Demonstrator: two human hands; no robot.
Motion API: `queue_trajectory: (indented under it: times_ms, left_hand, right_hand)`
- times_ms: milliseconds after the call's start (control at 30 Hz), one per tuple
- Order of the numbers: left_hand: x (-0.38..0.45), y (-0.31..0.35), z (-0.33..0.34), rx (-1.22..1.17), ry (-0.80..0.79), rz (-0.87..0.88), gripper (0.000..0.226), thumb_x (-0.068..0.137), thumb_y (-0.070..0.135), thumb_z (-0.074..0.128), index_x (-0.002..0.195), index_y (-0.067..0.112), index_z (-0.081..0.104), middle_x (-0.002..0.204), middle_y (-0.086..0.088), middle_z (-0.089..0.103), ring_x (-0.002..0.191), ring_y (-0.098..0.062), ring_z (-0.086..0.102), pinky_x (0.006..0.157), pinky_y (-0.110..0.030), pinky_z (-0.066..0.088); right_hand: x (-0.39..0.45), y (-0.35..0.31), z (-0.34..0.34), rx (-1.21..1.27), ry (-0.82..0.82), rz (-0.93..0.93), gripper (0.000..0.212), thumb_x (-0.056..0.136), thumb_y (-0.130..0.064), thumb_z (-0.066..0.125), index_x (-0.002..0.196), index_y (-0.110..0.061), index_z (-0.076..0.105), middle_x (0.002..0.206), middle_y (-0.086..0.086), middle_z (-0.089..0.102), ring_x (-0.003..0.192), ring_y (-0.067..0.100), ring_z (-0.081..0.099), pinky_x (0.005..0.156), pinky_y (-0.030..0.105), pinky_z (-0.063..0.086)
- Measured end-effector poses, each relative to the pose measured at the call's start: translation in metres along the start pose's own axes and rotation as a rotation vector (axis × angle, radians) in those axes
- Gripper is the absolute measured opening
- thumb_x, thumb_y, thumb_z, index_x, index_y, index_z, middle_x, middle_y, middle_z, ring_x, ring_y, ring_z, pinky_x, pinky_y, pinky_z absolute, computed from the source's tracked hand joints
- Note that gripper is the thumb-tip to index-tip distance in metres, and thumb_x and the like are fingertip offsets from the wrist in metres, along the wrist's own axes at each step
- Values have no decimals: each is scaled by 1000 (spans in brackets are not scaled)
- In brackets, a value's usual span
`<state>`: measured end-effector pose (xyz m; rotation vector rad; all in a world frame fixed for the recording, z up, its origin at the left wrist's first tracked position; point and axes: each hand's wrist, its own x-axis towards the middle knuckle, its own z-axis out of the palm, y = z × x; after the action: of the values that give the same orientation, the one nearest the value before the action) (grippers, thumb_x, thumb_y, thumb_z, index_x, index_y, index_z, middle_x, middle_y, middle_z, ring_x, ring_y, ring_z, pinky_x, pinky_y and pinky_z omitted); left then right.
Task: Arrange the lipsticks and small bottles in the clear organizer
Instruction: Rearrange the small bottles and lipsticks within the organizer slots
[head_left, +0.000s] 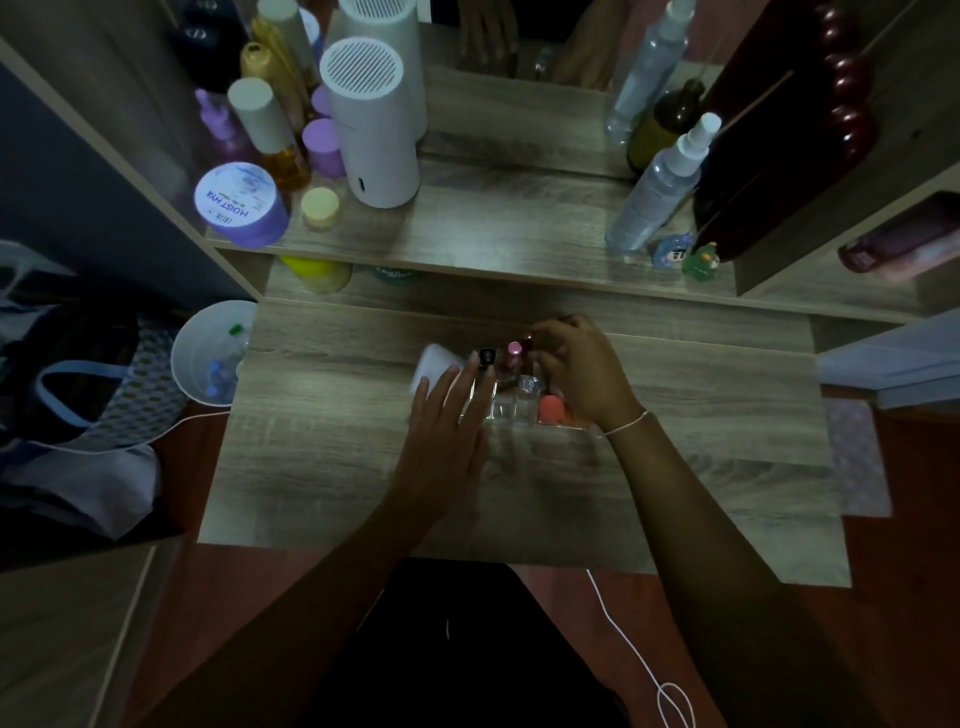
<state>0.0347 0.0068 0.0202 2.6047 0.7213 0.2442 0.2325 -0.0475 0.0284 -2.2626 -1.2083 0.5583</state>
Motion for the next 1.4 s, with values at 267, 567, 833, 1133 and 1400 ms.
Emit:
queue_trajectory:
  times_ms: [267,567,833,1133,1400]
  left_hand:
    - [1,1,4,5,37,10,62,83,10,67,138,1,41,145,-25,39,134,-40,38,108,-60,25]
    - [-2,4,6,33,37,105,58,86,18,53,140,4,35,146,-22,40,135,-36,37,109,-61,27]
    - [-4,9,16,270,70,290,68,80,18,63,141,7,35,148,-15,39,139,-32,26,113,-57,13]
    - [12,14,17,408,-1,271,56,90,30,44,142,10,36,151,-12,36,140,-33,28,111,-58,16]
    - [16,6,5,295,-32,133,57,88,29,51,139,7,41,147,-15,41,136,-36,35,106,-61,32]
  right_hand:
    - [-6,2,3,29,-8,-5,49,81,-11,71,126,-20,56,119,13,57,98,28,60,85,34,51]
    - [-1,-1,9,31,9,15,26,85,-18,67,111,-17,62,110,11,58,92,18,57,78,28,46]
    - [-13,8,6,18,132,47,20,81,-20,71,98,-13,64,95,6,64,85,15,55,73,30,46]
    - [-18,1,9,1,119,36,16,83,-17,68,98,-15,63,96,4,65,89,17,58,79,34,52]
    - [-19,-2,9,-13,97,52,23,83,-14,68,105,-12,64,104,5,65,94,18,59,82,34,52]
